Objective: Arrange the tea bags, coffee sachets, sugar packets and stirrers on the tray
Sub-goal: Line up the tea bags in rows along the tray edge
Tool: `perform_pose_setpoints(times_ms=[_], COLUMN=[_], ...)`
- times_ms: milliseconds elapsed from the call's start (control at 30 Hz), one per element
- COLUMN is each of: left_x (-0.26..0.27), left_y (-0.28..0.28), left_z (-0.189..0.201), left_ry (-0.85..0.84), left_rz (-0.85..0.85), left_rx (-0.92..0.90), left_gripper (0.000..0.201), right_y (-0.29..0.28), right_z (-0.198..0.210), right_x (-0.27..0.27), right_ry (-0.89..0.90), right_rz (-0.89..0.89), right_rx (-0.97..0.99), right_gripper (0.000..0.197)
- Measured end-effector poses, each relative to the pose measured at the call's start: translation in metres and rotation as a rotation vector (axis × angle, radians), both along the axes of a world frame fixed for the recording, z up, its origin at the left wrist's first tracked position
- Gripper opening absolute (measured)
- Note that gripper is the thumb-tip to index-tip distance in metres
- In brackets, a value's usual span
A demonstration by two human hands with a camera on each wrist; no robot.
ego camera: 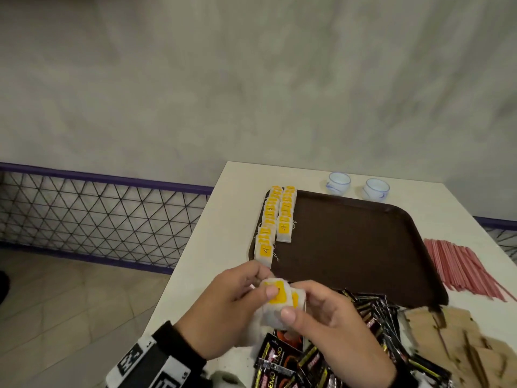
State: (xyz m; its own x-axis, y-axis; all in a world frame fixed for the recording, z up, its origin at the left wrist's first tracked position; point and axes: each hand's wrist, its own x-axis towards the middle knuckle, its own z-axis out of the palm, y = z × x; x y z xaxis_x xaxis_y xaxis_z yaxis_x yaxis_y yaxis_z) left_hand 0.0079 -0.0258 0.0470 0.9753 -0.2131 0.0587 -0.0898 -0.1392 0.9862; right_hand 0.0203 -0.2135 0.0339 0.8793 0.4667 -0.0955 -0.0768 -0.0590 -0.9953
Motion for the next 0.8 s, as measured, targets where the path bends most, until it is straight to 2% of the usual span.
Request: perform_pose_setpoints(times_ms=[100, 267, 400, 500, 633, 800], left_x=[-0.01, -0.017, -0.02, -0.02, -0.022, -0.028], left_y=[-0.013, -0.024, -0.026, -0.021, 0.001, 0.034], left_z=[-0.002, -0.009, -0.01, -0.011, -0.013, -0.027], left_ry=[0.019, 0.07, 0.097, 0.074, 0.041, 0.026], left_rz=[0.009, 0.124, 0.175, 0.215, 0.285, 0.405], left_rx=[0.016, -0.026, -0.04, -0.032, -0.051, -0.081], left_gripper=[0.011, 0.01, 0.01, 0.009, 0.009, 0.014], right_y=[-0.005, -0.015, -0.02, -0.026, -0.036, -0.025], right_z=[-0.002, 0.001, 0.003, 0.002, -0.004, -0.014], right_x=[-0.009, -0.014, -0.018, -0.012, 0.018, 0.09], right_ry=[0.061, 0.139, 0.194, 0.191, 0.185, 0.214], right_rz=[-0.072, -0.105, -0.145, -0.185, -0.268, -0.38], right_rx=[0.023, 0.07, 0.098, 0.063, 0.004, -0.067], right_gripper=[0.044, 0.022, 0.021, 0.008, 0.007, 0.007])
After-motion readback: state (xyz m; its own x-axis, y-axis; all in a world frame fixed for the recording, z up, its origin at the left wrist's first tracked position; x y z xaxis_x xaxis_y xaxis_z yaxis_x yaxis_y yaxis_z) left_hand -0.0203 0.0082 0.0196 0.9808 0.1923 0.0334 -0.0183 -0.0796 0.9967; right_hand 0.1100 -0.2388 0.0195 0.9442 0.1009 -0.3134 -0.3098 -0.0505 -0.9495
